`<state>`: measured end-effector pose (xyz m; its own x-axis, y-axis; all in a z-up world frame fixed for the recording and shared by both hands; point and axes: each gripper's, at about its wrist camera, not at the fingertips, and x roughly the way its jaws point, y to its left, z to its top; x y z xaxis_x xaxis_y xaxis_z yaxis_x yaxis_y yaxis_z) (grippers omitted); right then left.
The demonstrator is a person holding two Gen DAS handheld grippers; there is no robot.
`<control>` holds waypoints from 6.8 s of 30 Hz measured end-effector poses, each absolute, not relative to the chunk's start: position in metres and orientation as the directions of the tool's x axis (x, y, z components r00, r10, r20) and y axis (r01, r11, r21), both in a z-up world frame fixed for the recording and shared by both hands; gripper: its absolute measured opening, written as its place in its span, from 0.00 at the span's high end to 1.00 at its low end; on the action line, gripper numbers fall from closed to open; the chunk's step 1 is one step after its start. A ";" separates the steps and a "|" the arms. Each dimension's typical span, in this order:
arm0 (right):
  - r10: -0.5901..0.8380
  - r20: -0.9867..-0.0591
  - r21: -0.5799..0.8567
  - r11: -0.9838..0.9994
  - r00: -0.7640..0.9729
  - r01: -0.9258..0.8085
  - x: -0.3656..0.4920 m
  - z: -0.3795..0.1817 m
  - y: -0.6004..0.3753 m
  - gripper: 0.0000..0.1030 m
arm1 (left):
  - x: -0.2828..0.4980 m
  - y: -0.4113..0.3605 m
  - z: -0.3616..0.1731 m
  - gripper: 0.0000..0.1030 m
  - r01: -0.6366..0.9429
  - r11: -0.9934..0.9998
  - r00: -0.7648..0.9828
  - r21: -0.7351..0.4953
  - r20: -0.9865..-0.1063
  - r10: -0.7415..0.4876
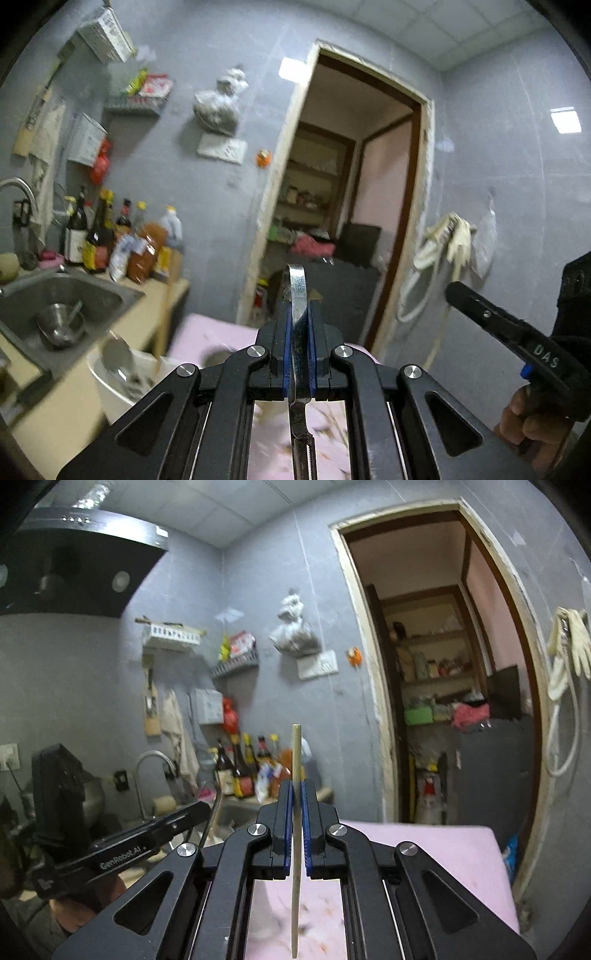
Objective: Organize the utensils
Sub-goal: 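Lift the spoon and chopstick and carry both toward the white holder, then lower the spoon and chopstick into the white holder and open both tools, then move both tools back over the remaining chopsticks and fork on the table, then grasp a chopstick with the left tool while the right tool grasps another chopstick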
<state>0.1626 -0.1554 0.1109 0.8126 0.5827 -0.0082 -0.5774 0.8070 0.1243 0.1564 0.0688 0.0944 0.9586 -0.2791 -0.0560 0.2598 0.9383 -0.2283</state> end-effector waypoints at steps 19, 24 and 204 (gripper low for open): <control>0.586 0.030 0.118 0.802 0.810 -0.585 0.212 0.112 -0.069 0.97 | 0.224 0.174 0.076 0.95 0.054 0.954 0.998 -0.293 0.026 -0.049; 0.586 -0.015 0.116 0.806 0.810 -0.581 0.221 0.094 -0.060 0.97 | 0.227 0.169 0.059 0.95 0.017 0.960 1.000 -0.278 0.013 -0.014; 0.410 -0.848 0.211 0.843 0.337 -0.494 0.281 -0.049 -0.213 0.95 | 0.267 -0.059 -0.041 0.97 0.164 0.950 0.455 -0.265 -0.834 -0.311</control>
<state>0.2809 -0.2129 -0.0491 0.3369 0.4097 -0.8478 -0.4939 0.8434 0.2113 0.2668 -0.0592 -0.0413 0.4553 -0.3114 -0.8341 0.1642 0.9501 -0.2651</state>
